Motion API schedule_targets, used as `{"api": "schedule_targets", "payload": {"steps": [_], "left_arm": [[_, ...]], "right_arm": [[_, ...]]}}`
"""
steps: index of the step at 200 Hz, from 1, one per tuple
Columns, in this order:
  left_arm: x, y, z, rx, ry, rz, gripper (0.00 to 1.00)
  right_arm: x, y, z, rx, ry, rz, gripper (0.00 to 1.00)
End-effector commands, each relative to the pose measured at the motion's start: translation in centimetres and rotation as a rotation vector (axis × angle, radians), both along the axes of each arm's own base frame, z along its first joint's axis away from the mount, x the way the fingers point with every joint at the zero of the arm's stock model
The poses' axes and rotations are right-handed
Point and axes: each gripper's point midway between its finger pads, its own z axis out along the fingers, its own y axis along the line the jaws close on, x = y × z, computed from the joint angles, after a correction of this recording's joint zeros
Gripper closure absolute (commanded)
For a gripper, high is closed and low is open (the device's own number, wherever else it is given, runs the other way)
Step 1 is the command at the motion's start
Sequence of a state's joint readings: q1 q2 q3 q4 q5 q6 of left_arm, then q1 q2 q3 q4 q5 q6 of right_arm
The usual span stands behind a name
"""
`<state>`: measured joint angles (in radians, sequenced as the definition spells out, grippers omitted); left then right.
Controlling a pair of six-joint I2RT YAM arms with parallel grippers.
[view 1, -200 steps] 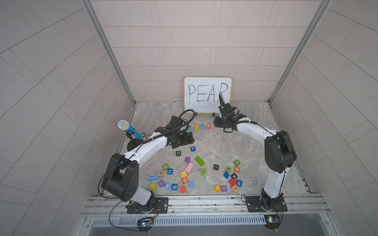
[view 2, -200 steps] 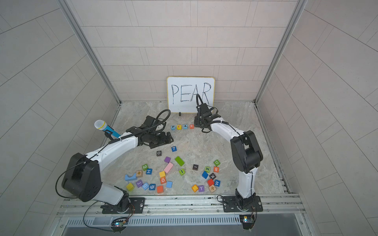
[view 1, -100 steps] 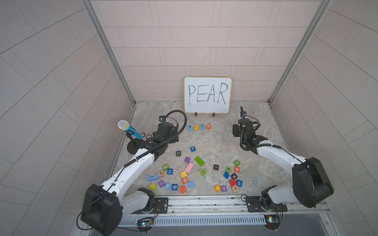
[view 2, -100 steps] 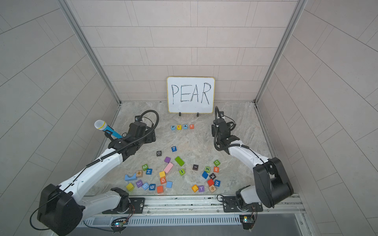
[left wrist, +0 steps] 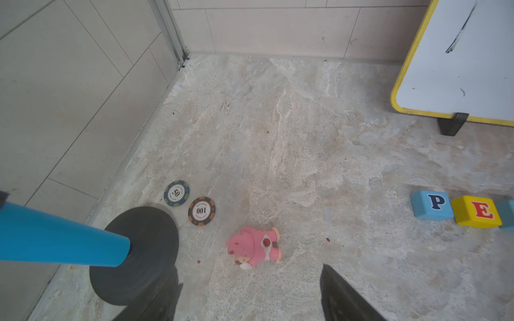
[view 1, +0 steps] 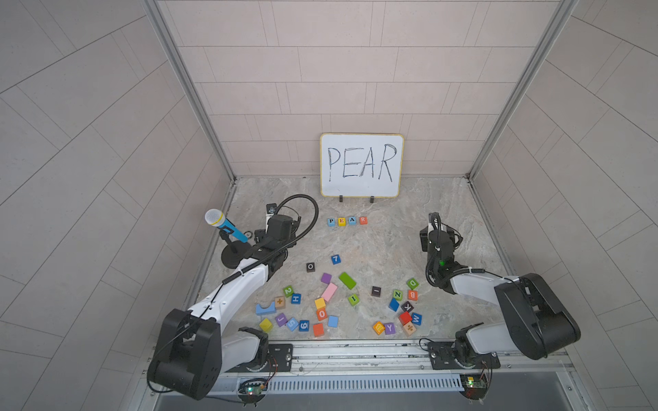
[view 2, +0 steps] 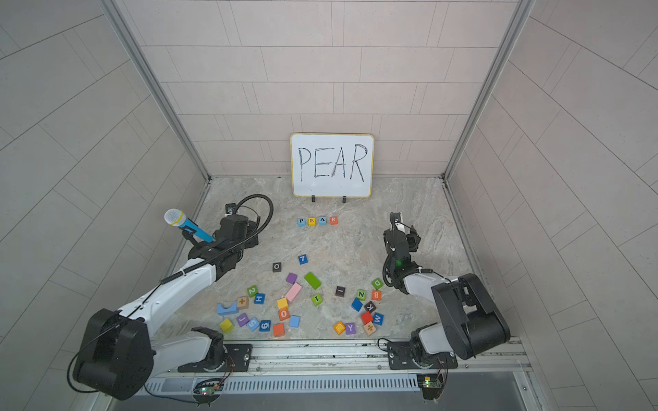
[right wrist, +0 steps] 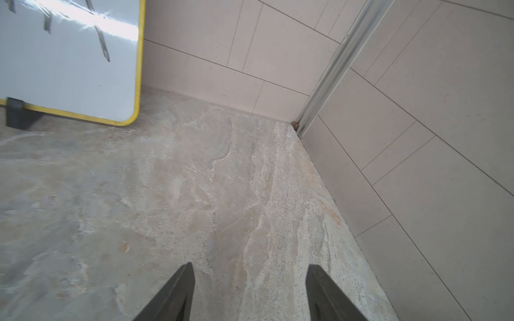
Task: Spell the uppercase word “pear” with letter blocks
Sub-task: Reset both arms
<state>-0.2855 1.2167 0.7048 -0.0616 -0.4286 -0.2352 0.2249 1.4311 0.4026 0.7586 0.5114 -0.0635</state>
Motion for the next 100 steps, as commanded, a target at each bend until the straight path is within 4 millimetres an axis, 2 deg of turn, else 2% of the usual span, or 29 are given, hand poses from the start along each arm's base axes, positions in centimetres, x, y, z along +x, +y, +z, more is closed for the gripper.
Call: {"api": "schedule_targets", "payload": {"steps": [1,27,55,87,89,91,93,100], "left_arm": [[0.7,0.5,-0.1,0.099,-0.066,-0.029,0.19],[1.3,0.7,-1.5,0.198,-0.159,-0.073,0.20],[2.2,2.1,-3.8,0.202,-0.134,-0.049,0.22],[3.4,2.2,-4.8,0.186,-0.139,-0.082,0.23],[3.4,2.3,-4.9,0.185,-0.140,-0.077,0.23],[3.5,2.4,-4.9,0.184,-0.146,-0.071,0.23],[3.6,2.6,-5.0,0.183,-0.152,-0.063,0.23],[3.7,3.0,-5.0,0.171,-0.157,-0.047,0.23]], "right_arm": [[0.1,-1.5,-0.4,0.067,-0.083,-0.018,0.34],[0.6,-1.7,-2.1,0.108,-0.090,0.008,0.34],[0.9,-1.6,-2.4,0.137,-0.072,0.043,0.33],[1.7,0.5,-2.9,0.182,-0.040,0.212,0.30],[1.7,0.6,-2.9,0.185,-0.038,0.219,0.27],[1.8,0.6,-2.9,0.188,-0.033,0.224,0.12],[1.8,0.7,-3.0,0.190,-0.028,0.229,0.03],[1.8,0.6,-3.0,0.200,-0.029,0.233,0.00]]}}
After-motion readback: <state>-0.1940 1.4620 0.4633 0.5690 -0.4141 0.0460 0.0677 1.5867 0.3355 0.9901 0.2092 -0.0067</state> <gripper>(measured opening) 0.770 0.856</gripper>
